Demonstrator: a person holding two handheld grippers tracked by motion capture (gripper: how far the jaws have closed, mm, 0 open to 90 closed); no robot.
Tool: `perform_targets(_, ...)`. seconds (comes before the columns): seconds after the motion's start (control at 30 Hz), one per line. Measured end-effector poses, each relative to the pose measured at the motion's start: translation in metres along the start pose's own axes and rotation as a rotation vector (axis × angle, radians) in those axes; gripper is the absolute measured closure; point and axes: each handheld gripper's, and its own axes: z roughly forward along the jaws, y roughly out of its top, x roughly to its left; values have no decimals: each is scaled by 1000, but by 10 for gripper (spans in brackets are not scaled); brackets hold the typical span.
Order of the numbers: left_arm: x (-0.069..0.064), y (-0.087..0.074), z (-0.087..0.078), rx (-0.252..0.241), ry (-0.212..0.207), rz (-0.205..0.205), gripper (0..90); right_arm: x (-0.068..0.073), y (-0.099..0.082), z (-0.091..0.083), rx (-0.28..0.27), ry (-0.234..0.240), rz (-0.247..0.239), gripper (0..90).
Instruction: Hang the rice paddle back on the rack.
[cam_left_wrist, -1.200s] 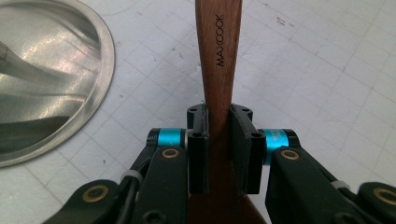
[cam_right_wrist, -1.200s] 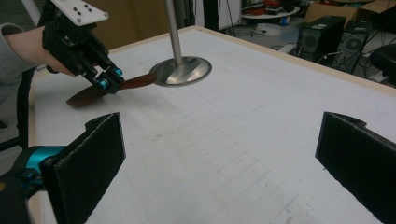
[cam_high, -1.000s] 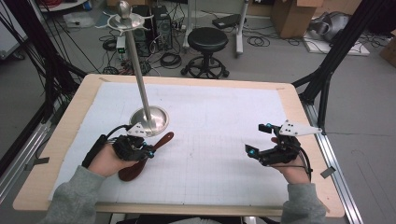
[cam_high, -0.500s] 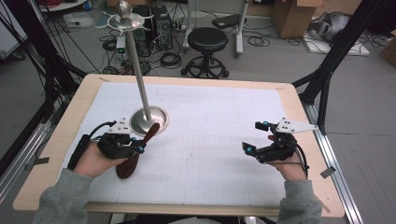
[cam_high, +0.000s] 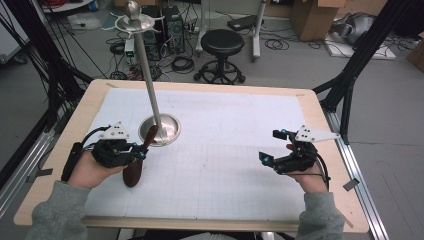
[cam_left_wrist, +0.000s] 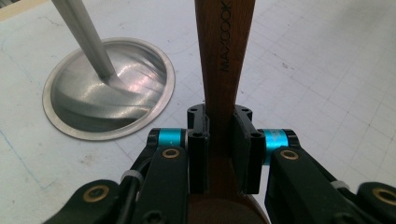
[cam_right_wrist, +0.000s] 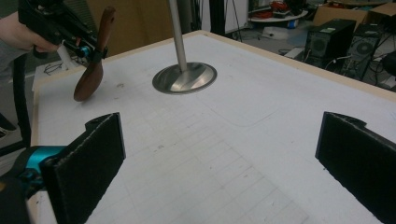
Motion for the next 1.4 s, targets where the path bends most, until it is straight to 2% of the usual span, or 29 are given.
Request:
perform_targets(0.23, 9, -1, -15, -36, -2, -20, 775, -1, 0, -1, -9, 1, 0, 1)
perform_targets(0.3, 12, -2, -19, -35, -7, -27, 775, -1, 0, -1, -8, -1, 3, 1)
perform_targets(0.4, 18, -2, -28, -28, 13, -25, 775, -1, 0, -1, -3, -2, 3, 1)
perform_targets(0.57, 29, 1, -42, -42, 2, -42, 775, 0, 1, -2, -12, -5, 1, 1)
perform_targets(0.63, 31, 3, -45, -41, 19, -39, 775, 0, 1, -2, -13, -5, 2, 1)
perform_targets(0.8, 39, 9, -49, -51, 43, -39, 775, 1, 1, -1, -4, -1, 2, 1)
perform_targets(1.1, 51, 31, -70, -134, 26, -44, 775, 1, 1, -2, -6, -3, 3, 1)
perform_targets(1.17, 55, 36, -74, -126, 21, -39, 775, 1, 1, -2, -9, -1, -2, 1)
perform_targets(1.23, 57, 39, -77, -118, 47, -29, 775, 1, 1, -2, -3, 0, 2, 1)
perform_targets(1.4, 62, 45, -82, -142, 50, -37, 775, 1, 1, -2, -7, -1, 5, 1)
